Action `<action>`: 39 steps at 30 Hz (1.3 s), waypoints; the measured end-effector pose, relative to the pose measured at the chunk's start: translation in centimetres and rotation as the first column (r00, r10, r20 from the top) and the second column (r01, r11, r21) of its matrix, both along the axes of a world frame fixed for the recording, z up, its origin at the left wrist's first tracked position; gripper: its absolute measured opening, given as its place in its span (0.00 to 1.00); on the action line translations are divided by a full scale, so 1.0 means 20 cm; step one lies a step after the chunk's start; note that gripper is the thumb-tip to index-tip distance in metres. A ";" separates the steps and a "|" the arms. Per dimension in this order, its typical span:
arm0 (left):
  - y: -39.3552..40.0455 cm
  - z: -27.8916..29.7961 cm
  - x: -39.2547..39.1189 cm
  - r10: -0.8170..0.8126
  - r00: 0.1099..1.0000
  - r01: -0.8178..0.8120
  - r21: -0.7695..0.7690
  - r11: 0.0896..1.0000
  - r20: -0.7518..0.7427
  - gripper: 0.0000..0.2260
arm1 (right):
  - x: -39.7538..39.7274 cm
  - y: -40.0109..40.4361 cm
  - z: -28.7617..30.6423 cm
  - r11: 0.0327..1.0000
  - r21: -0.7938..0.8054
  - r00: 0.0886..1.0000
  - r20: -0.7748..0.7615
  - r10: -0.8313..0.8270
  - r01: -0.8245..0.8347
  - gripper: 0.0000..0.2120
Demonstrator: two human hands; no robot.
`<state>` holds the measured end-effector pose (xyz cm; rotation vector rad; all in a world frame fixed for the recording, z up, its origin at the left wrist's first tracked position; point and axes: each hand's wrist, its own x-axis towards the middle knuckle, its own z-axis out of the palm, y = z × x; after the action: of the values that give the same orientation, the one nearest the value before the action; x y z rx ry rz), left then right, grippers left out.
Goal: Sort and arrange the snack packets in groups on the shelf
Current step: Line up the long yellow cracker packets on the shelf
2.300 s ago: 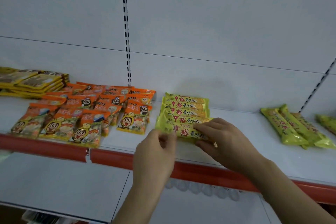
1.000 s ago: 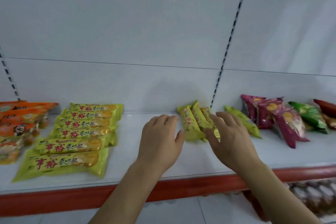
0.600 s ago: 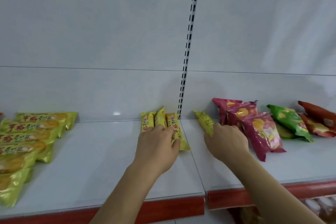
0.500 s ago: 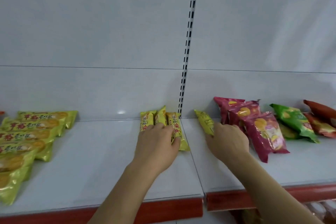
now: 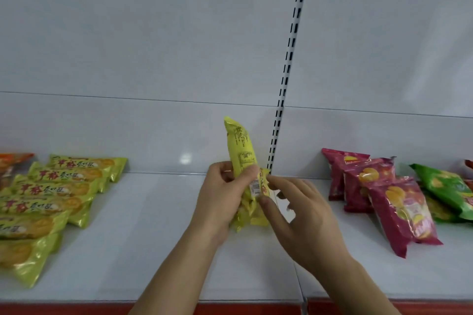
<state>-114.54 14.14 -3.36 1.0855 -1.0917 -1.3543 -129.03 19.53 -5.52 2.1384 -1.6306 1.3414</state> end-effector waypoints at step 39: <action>-0.06 0.00 0.38 0.000 0.947 0.029 0.086 0.996 -0.321 0.13 | 0.29 -0.15 0.18 0.925 0.378 0.926 0.335 -0.174 0.037 0.12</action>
<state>-106.85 13.02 -3.30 0.8819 -0.8067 -1.5415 -123.28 16.43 -1.98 2.0238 -2.2702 1.5771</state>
